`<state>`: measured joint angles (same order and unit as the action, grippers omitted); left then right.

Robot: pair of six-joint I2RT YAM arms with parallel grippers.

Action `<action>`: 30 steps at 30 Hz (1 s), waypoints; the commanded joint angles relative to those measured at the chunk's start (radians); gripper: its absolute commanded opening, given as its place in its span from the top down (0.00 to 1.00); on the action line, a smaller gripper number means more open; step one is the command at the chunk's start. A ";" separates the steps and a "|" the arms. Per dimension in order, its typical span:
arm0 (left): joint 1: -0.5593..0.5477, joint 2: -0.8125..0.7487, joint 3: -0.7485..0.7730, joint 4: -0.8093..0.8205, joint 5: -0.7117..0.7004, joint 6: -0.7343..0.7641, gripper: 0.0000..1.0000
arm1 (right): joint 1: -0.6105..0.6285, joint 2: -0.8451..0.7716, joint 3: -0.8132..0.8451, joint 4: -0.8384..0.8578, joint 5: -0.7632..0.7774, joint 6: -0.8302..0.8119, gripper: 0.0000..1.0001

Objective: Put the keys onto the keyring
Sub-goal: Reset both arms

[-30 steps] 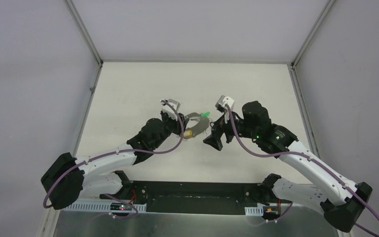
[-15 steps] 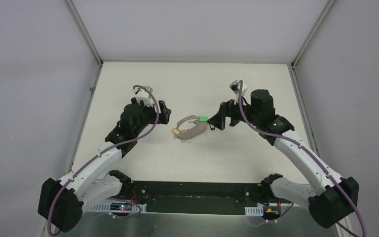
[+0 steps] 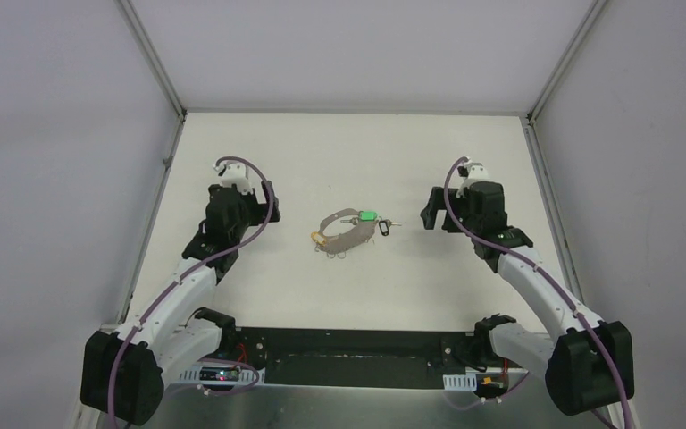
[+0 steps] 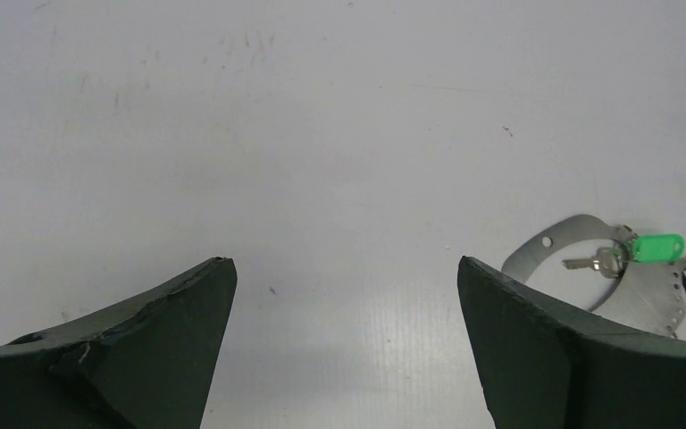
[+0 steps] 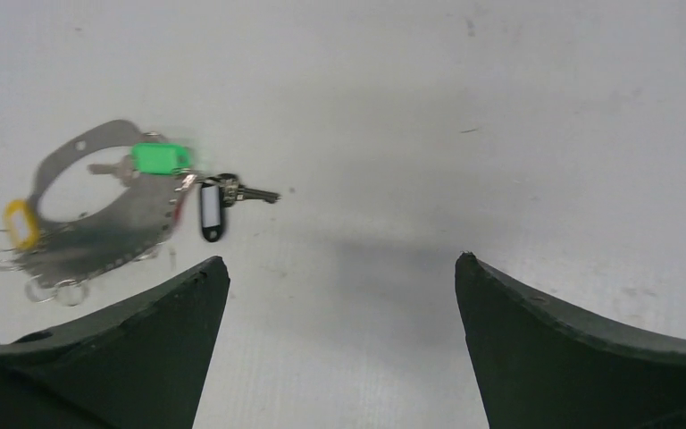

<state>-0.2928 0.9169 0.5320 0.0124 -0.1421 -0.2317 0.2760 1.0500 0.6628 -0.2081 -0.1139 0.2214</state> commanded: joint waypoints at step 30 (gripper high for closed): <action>0.168 0.391 -0.005 0.454 0.147 0.310 0.01 | -0.274 0.490 -0.288 1.073 0.049 -0.230 0.00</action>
<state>-0.1421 1.3205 0.5175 0.5186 0.0025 0.0582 0.0132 1.4925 0.3340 0.7254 -0.0452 -0.0059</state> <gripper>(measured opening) 0.990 0.996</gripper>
